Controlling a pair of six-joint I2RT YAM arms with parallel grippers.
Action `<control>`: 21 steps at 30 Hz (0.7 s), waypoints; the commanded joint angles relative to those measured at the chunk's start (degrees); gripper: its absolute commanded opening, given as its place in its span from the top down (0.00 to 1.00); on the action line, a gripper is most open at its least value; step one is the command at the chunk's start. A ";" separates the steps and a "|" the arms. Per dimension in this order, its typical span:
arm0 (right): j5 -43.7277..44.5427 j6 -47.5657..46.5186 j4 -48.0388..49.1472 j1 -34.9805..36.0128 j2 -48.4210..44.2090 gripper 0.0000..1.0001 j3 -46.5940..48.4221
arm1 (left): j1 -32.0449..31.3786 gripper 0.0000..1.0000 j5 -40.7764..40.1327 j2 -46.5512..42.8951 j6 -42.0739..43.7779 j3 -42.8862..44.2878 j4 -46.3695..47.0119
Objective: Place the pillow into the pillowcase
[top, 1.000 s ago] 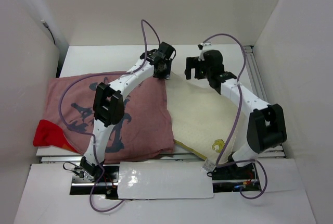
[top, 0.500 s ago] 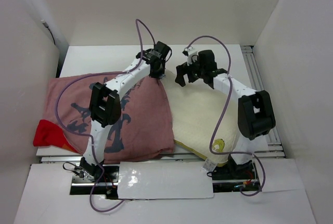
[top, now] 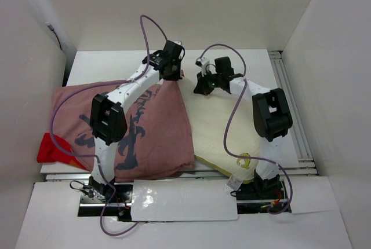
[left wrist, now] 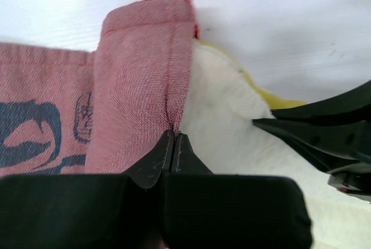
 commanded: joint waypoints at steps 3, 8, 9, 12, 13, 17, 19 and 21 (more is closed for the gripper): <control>-14.05 1.55 12.28 -0.79 -5.22 1.00 -3.54 | 0.16 1.00 3.09 -3.59 1.95 2.28 3.85; -20.74 7.38 24.40 -1.32 -12.89 1.00 -12.61 | -0.36 1.00 5.46 -4.29 1.95 3.43 3.85; -21.89 7.38 24.40 -1.32 -13.51 1.00 -12.62 | -0.37 1.00 5.46 -5.08 1.95 3.43 4.37; -23.22 6.86 23.79 -0.18 -14.66 1.00 -13.23 | -1.77 1.00 6.25 -7.02 1.95 3.95 4.99; -23.83 7.55 24.66 0.52 -14.66 1.00 -13.23 | -2.30 1.00 6.77 -7.03 2.48 3.95 5.60; -23.23 8.88 27.13 2.63 -13.43 1.00 -13.68 | -3.35 1.00 9.23 -8.52 3.62 5.62 6.22; -22.61 8.18 26.42 4.21 -11.51 1.00 -12.72 | -3.96 1.00 10.38 -9.22 4.15 6.15 6.22; -21.90 8.17 25.28 6.23 -10.01 1.00 -11.48 | -4.49 1.00 10.38 -9.93 4.15 6.15 6.22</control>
